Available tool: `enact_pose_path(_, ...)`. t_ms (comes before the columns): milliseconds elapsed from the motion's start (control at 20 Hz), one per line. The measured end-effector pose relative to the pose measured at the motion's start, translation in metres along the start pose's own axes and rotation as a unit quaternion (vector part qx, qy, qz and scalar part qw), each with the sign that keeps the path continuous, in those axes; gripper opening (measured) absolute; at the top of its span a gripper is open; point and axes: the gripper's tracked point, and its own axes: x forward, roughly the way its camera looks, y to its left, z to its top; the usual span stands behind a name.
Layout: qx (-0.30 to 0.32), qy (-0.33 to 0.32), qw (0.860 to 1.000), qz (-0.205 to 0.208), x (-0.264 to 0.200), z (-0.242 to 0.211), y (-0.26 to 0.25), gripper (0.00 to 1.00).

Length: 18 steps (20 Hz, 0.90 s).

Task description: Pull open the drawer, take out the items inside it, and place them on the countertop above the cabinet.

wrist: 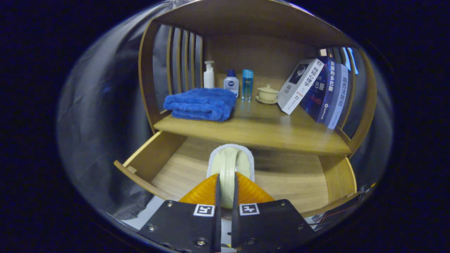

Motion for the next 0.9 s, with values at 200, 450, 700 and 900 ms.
enact_pose_path(200,0.013,-0.047,0.999,-0.021,-0.005,0.038,-0.02,0.12)
enact_pose_path(450,0.043,-0.102,0.992,-0.054,0.003,0.098,-0.046,0.12)
enact_pose_path(700,0.076,-0.068,0.992,-0.071,0.051,0.096,-0.064,0.12)
enact_pose_path(900,0.147,-0.041,0.987,-0.057,0.089,0.091,-0.075,0.11)
